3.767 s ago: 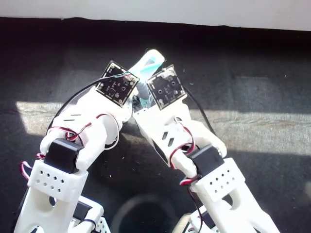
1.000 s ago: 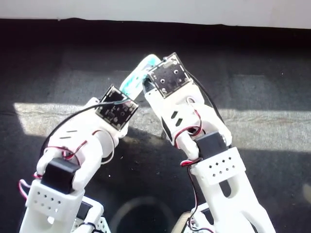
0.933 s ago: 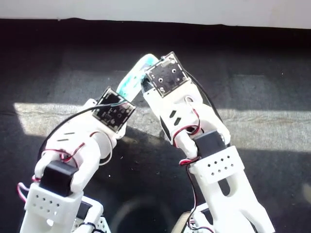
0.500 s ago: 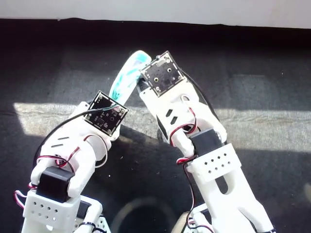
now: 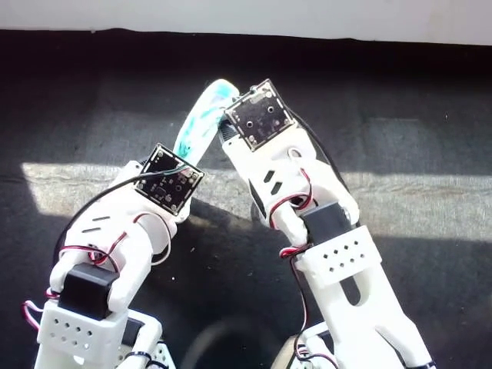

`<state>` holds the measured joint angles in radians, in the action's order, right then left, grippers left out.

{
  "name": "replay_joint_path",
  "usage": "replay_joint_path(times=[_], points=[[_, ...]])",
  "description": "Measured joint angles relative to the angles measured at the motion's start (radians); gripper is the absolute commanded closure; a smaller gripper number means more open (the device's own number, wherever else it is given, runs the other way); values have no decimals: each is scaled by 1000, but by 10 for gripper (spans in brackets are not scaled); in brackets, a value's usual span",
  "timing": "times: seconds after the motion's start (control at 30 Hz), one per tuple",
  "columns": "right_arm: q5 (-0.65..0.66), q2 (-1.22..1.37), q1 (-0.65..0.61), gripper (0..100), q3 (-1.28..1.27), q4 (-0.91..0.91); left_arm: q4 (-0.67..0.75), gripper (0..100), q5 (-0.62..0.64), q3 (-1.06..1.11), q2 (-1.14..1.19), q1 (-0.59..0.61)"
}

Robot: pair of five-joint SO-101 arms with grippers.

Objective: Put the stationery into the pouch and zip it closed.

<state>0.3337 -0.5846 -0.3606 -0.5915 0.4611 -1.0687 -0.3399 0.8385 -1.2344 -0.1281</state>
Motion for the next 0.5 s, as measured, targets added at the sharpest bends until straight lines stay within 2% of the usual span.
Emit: replay_joint_path(times=[0.5], points=[[0, 307, 68, 992, 224, 0, 2, 990, 0, 2, 2, 6]])
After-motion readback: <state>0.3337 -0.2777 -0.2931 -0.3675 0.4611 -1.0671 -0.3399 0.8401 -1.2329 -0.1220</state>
